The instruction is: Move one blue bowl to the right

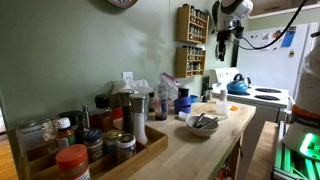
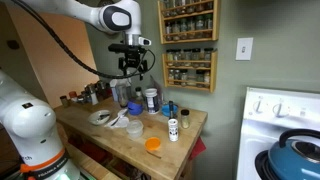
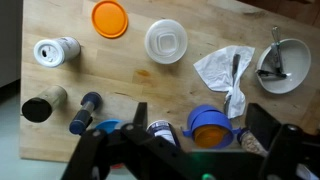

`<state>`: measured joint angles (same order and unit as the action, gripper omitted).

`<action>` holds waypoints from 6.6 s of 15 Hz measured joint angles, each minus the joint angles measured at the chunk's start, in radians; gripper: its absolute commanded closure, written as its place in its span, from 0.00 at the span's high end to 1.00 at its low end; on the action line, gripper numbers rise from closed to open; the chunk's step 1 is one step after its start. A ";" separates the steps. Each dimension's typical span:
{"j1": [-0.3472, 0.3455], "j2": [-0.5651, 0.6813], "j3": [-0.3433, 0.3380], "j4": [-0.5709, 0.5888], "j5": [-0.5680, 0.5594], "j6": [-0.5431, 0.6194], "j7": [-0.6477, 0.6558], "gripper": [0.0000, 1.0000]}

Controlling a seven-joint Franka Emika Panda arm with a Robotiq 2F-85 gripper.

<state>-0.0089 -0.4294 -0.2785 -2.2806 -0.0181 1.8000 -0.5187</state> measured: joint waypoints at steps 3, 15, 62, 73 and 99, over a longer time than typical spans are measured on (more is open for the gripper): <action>0.000 0.000 0.000 0.000 0.000 0.000 0.000 1.00; -0.011 0.021 0.100 -0.037 0.105 0.210 0.333 1.00; 0.039 0.547 0.282 -0.057 0.227 0.613 1.313 0.00; 0.013 0.451 0.265 -0.076 0.235 0.607 1.113 0.01; -0.119 0.435 0.179 -0.243 0.162 0.748 0.954 0.01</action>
<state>-0.1280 0.0053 -0.0999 -2.5240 0.1437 2.5485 0.4355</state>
